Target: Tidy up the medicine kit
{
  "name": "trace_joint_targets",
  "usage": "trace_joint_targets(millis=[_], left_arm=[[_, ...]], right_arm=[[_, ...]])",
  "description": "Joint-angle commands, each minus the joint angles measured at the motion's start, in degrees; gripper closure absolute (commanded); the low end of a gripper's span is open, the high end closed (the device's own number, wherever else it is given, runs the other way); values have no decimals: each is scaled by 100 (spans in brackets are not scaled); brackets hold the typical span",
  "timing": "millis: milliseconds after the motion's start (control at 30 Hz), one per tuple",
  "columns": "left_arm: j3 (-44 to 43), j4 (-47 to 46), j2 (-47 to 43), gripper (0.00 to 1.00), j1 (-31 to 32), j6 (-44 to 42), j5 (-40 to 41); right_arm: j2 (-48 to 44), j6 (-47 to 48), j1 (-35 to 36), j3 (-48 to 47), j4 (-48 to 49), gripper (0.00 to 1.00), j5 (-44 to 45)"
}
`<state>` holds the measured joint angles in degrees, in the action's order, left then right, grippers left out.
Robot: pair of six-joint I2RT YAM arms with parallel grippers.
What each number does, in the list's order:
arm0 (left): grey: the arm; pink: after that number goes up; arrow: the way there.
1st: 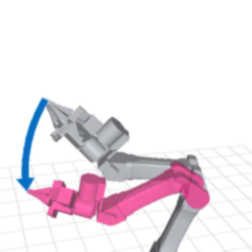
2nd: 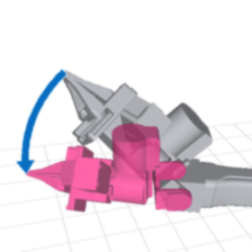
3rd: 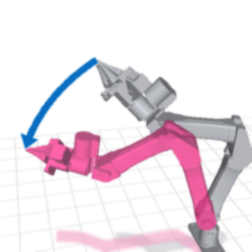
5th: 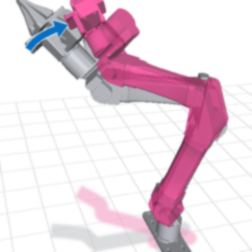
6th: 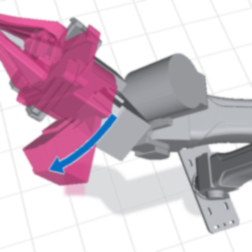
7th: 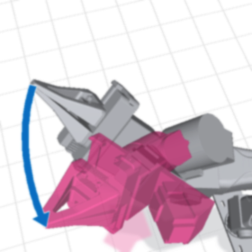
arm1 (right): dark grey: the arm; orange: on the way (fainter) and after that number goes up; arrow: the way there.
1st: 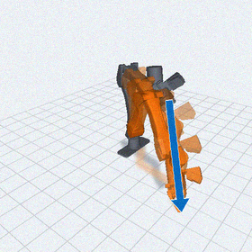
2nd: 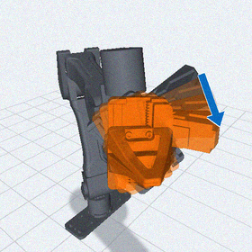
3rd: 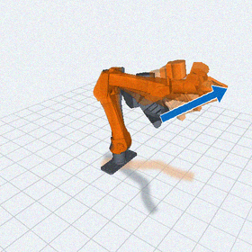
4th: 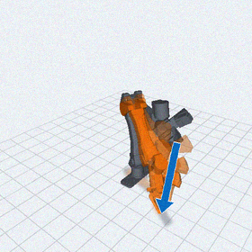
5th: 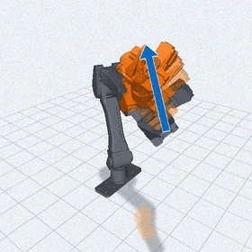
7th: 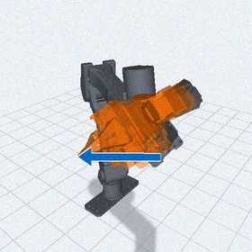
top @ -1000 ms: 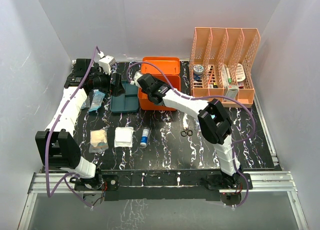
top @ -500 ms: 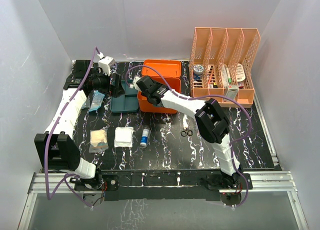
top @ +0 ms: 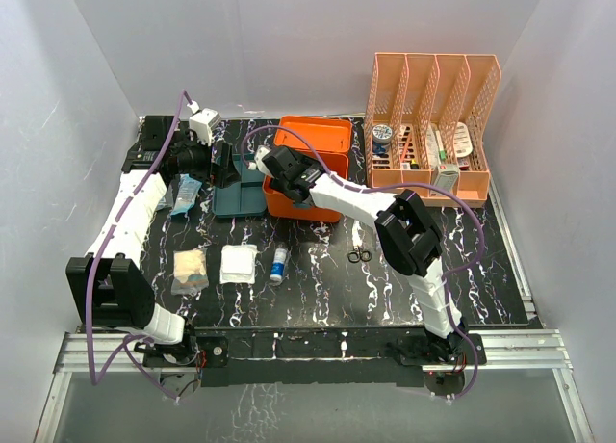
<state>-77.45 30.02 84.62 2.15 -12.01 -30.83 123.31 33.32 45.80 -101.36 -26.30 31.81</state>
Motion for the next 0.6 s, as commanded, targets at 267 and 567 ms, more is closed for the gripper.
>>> trace_joint_targets(millis=[267,567], left_arm=[[-37,135,-264,1,-38,-114,31],[283,921,-505,1,-37,-345,280]], right_arm=[[-321,-400,20,-484,139,37,45],[-1709,-971,-322,-488,190,24,310]])
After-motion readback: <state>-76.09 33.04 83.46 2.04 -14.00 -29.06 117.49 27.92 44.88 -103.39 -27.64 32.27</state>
